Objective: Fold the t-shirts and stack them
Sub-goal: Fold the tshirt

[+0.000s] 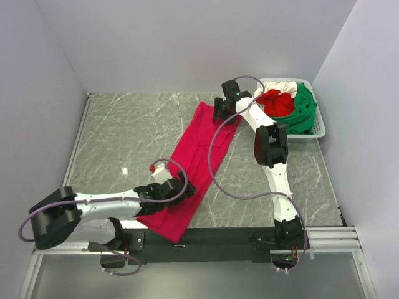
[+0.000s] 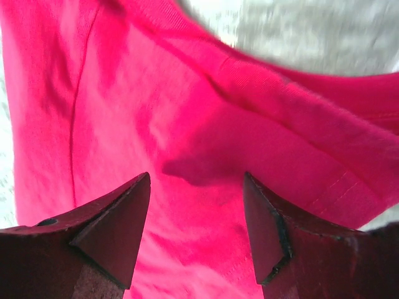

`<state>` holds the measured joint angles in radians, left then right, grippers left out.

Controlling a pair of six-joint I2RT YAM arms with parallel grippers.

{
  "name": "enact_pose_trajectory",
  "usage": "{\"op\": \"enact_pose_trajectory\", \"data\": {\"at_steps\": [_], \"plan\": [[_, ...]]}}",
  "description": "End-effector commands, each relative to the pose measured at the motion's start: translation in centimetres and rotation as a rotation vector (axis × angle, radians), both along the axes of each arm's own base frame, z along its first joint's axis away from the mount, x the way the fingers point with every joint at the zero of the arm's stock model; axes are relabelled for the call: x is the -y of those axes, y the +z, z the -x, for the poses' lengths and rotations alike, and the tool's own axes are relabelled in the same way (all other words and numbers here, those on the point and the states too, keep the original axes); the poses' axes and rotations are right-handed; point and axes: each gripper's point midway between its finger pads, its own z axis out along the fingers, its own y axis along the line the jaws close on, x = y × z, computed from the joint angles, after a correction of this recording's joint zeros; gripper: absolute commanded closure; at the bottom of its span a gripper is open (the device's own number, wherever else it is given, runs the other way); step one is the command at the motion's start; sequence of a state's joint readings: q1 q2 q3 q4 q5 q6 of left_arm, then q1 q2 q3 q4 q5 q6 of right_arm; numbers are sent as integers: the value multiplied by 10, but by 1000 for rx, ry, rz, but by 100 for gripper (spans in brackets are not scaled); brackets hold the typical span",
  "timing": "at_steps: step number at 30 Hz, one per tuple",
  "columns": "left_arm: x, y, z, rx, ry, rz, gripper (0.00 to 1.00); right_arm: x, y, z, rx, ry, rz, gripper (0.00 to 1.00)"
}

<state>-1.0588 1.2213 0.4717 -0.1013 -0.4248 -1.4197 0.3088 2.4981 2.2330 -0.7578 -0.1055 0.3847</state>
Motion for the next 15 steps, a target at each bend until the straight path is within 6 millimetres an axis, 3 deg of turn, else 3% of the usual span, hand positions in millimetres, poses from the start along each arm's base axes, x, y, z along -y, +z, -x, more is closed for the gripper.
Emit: {"op": "enact_pose_trajectory", "data": {"at_steps": [1,5,6,8,9,11,12,13,14,15], "plan": [[39,13,18,-31,-90,55,1,13,-8,-9,-25,-36,-8,32],[75,40,22,33,-202,100,1,3,9,-25,50,3,-108,30],[80,43,21,44,-214,92,1,-2,27,-33,112,24,-135,29],[89,62,12,92,-226,85,1,-10,39,-32,145,61,-178,29],[88,65,9,104,-224,68,1,-11,70,-39,231,76,-195,29],[89,81,2,152,-218,63,1,-7,83,-33,269,80,-178,28],[87,91,0,174,-214,72,1,-4,121,-34,360,90,-179,28],[84,93,-1,186,-210,64,1,0,115,-23,347,94,-159,28],[79,94,-2,201,-203,49,1,2,124,-17,366,100,-149,28],[74,97,-3,210,-193,42,1,7,153,-10,428,98,-138,28]]}}
